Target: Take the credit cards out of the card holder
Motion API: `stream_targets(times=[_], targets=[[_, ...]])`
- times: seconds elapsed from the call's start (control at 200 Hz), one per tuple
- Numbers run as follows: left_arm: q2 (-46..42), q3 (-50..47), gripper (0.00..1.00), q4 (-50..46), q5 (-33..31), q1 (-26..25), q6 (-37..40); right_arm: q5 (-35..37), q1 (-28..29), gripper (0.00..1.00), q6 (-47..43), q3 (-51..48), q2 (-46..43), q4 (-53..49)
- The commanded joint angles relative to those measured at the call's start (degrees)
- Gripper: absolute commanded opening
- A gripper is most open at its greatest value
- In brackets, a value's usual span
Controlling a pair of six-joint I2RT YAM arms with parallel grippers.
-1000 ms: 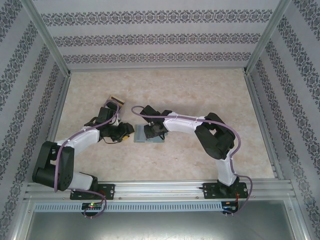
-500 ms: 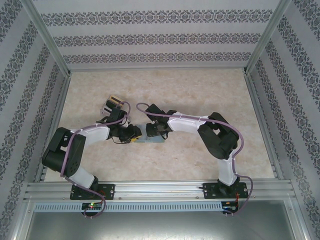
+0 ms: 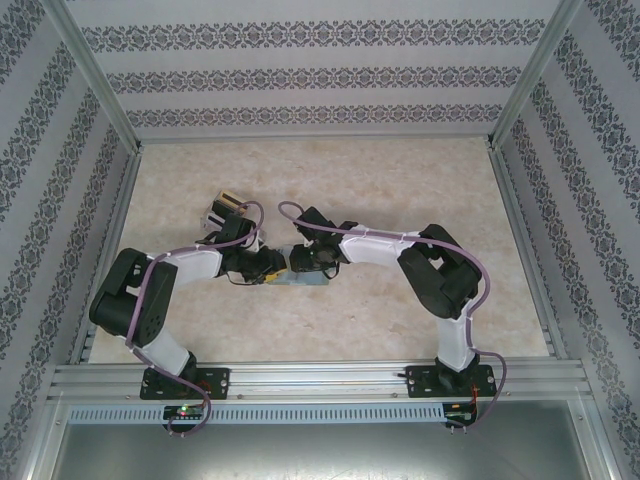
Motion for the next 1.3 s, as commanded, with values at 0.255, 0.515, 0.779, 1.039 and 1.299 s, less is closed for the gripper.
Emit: stream_targets(times=[0.255, 0.515, 0.779, 1.039, 1.299], targets=[[2.2, -1.3, 0.28, 11.2, 7.2, -1.3, -2.2, -2.2, -2.9, 0.46, 5.6, -9.6, -14.6, 1.9], [2.3, 1.6, 0.37, 14.8, 8.0, -5.9, -5.1, 7.7, -4.0, 0.46, 5.0, -15.2, -22.9, 0.4], [5.2, 7.7, 0.41, 9.4, 5.7, -8.7, -3.0, 13.0, -5.4, 0.47, 5.4, -18.2, -28.2, 0.1], [1.5, 9.8, 0.4, 6.8, 6.8, -8.7, -1.5, 13.8, -5.6, 0.47, 3.8, -15.8, -27.7, -0.9], [-11.4, 14.2, 0.36, -15.2, -12.9, -8.4, 4.9, 10.3, -5.1, 0.46, 2.8, -13.3, -24.4, 1.6]])
